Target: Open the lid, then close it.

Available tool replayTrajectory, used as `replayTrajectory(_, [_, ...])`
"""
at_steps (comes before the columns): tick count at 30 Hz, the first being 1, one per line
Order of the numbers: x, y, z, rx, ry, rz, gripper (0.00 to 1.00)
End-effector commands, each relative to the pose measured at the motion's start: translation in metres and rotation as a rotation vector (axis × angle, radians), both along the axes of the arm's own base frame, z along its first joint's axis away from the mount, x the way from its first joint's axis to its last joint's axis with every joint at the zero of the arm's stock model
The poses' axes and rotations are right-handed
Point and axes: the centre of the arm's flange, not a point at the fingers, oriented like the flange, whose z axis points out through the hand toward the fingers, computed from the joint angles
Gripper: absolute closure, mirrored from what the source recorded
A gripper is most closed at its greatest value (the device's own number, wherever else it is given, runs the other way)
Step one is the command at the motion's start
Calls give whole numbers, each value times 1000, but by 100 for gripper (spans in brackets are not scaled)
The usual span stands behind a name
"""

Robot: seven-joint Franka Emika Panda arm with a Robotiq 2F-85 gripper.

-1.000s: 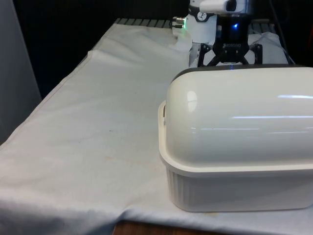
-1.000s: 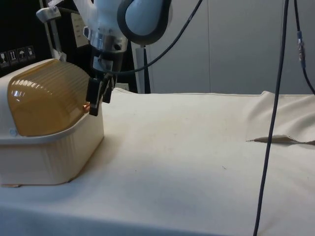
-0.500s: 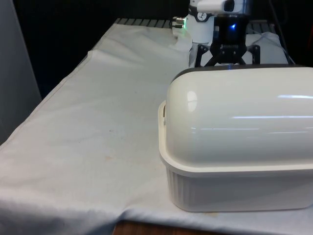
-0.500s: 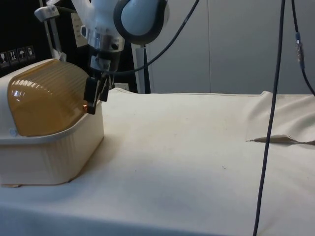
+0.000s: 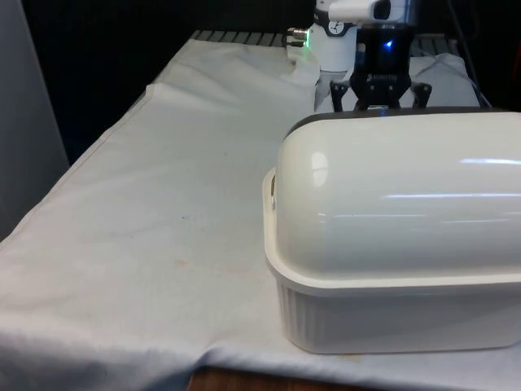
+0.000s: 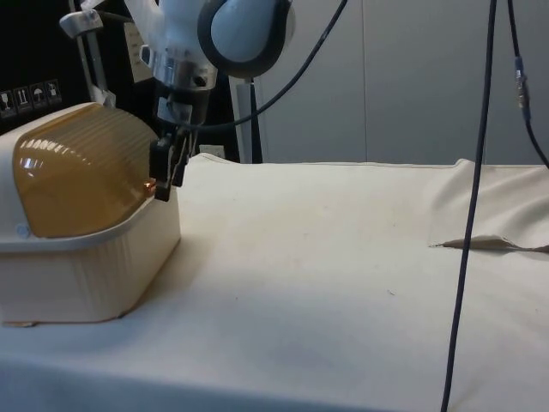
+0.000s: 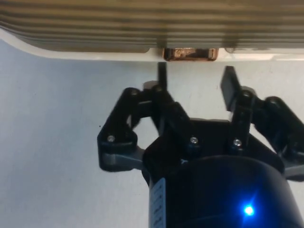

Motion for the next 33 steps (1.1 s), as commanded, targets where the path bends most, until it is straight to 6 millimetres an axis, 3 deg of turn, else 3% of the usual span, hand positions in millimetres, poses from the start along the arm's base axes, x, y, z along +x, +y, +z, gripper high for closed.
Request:
replayTrajectory(1, [0, -1, 0, 0, 0, 0, 44])
replayTrajectory(7, [0, 0, 0, 0, 1, 0, 74])
replayTrajectory(8, [0, -1, 0, 0, 1, -1, 86])
replayTrajectory(12, [-1, 1, 6, 5, 1, 0, 100])
replayTrajectory(22, [-5, 3, 23, 10, 26, 3, 100])
replayTrajectory(33, [-5, 18, 25, 10, 55, 44, 100])
